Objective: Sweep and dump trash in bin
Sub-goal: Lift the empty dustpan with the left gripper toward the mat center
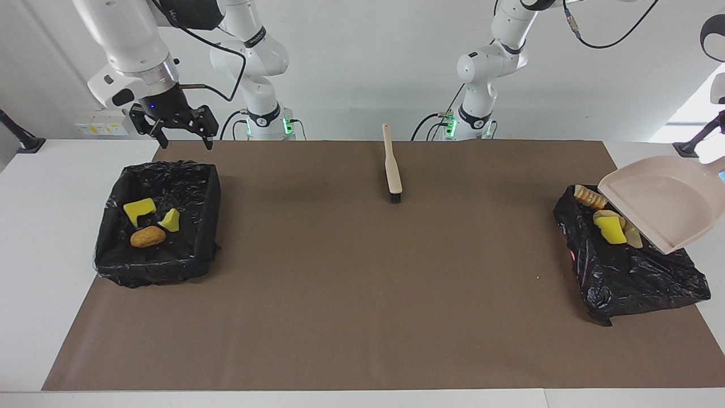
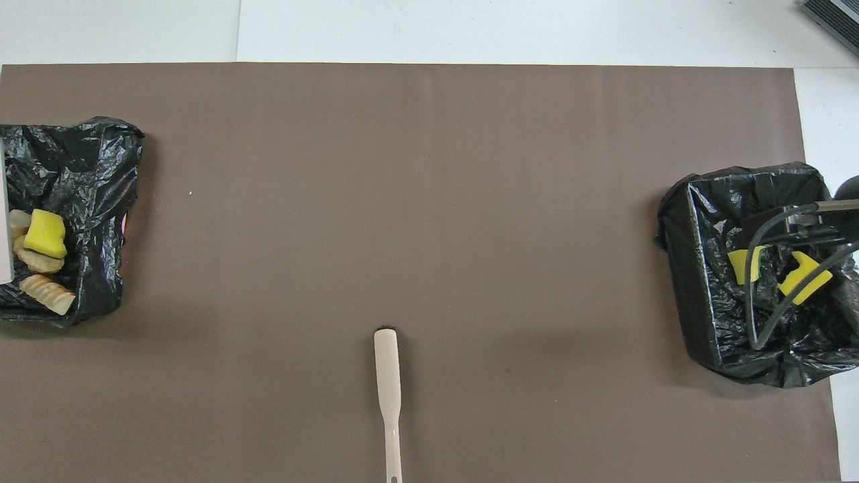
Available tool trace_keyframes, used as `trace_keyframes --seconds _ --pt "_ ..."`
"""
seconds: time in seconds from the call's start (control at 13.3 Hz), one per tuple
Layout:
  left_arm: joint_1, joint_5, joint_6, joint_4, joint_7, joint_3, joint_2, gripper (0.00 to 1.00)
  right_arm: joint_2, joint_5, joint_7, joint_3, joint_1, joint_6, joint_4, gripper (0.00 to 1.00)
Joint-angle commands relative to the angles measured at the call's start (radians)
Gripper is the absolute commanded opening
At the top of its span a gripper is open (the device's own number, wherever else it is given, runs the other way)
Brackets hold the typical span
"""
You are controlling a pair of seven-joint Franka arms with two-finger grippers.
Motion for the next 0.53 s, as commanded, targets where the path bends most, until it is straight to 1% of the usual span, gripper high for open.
trace_keyframes --seconds 0.0,0.15,0.23,0.38,0.45 --pt "-0.033 -0.097 -0.128 -0.026 -0.231 -0.019 -0.065 0.0 0.003 0.001 -0.011 -0.007 0.002 -0.014 0.009 1.0" --pt "-0.135 -0.13 -0.214 -0.078 -0.52 -0.028 -0.107 0.0 0.003 0.001 -0.011 -0.005 0.002 -0.013 0.009 1.0" --pt "-0.203 -0.166 -0.234 -0.106 -0.674 -0.028 -0.127 0.0 0.003 0.001 -0.011 -0.005 0.002 -0.013 0.009 1.0" --pt "-0.335 -0.238 -0.233 -0.205 -0.997 -0.028 -0.19 0.0 0.003 0.001 -0.011 -0.005 0.002 -0.013 0.009 1.0" --pt "-0.404 -0.271 -0.222 -0.242 -1.123 -0.028 -0.21 0.0 0.005 0.001 -0.011 -0.005 0.002 -0.013 0.009 1.0"
